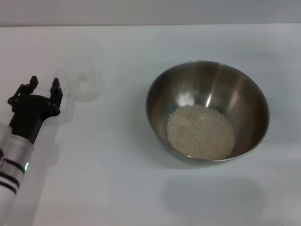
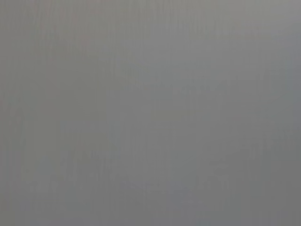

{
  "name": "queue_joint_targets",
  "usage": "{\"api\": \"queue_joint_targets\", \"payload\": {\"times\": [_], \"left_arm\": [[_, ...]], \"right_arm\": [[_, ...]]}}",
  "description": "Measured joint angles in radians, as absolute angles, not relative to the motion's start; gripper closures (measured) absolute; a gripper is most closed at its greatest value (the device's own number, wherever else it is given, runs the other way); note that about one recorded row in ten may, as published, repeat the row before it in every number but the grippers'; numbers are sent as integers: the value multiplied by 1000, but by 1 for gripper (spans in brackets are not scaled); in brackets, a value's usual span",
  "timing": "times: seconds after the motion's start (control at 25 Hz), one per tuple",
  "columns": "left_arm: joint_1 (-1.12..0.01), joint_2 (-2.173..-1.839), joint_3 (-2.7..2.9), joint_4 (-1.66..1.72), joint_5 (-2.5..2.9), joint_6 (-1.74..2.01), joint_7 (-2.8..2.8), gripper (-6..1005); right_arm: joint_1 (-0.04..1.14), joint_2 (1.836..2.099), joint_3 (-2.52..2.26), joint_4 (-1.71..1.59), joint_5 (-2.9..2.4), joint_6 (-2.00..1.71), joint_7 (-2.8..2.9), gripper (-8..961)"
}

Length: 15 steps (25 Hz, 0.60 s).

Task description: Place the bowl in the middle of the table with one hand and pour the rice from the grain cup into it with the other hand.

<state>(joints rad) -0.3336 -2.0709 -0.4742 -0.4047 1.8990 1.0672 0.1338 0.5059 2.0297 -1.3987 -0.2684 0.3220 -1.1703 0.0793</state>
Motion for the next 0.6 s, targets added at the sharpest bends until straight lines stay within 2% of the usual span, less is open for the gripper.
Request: {"api": "queue_joint_targets", "payload": {"times": [0.2,0.6], "left_arm": [[-290,-2069,-405,-369,1899,1226,42,489],[-262,-2071,-318,-274,1895,1486,-211,489]], "right_arm": [[506,2032,-1393,-268,322,-1168,77,533],[485,2056,-1409,-260,302,-1160,126,533]]}}
